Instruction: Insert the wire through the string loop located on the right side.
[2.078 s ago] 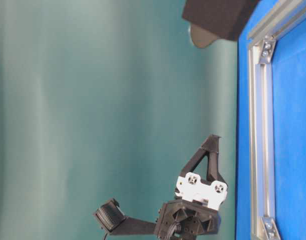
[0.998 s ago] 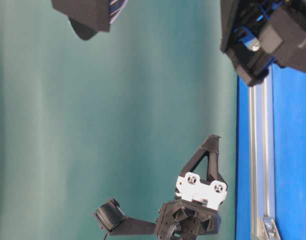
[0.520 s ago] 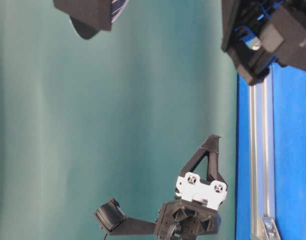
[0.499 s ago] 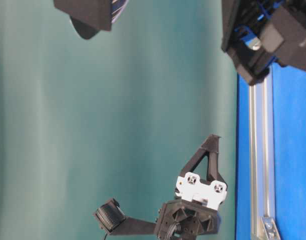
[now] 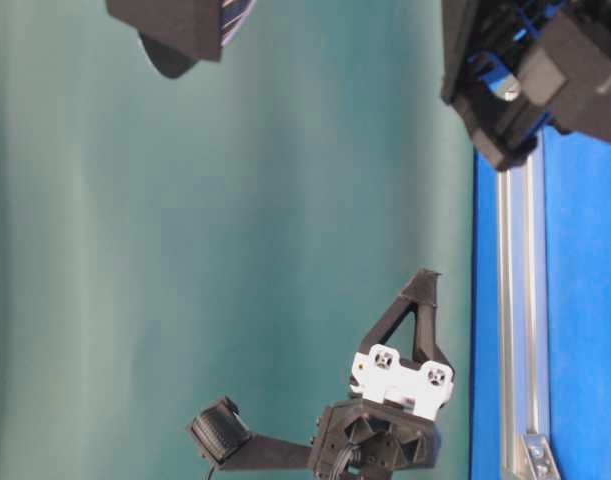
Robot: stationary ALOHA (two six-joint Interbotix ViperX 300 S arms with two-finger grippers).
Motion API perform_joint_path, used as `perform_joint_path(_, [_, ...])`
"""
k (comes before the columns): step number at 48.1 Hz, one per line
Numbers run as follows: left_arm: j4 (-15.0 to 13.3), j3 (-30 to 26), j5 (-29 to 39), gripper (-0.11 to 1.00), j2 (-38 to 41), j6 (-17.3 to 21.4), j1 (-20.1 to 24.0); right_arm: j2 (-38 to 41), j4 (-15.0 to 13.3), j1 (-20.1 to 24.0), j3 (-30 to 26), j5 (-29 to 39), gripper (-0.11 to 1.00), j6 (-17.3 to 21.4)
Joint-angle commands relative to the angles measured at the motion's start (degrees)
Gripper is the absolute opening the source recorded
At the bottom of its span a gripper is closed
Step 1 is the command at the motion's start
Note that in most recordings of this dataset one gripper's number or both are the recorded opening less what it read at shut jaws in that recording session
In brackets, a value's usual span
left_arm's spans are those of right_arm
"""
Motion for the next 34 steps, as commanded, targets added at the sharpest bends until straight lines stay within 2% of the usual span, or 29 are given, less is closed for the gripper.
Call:
perform_joint_path(1, [0.18,-0.35,-0.26,0.00,-1.76,0.09,-0.09,-1.76,0.00,0.09,-0.44,-0.62,-0.03,-0.09])
perform_joint_path(23, [0.18,-0.44,-0.26,0.00,-1.76,0.26,-0.09,-2.29,0.00,0.26,0.26,-0.62,-0.03,0.00])
perform_joint_path(34, [0.18,-0.44,-0.26,0.00,-1.76,0.26,-0.09,-6.59,0.09,1.49,5.63,-0.62,-0.03,0.35])
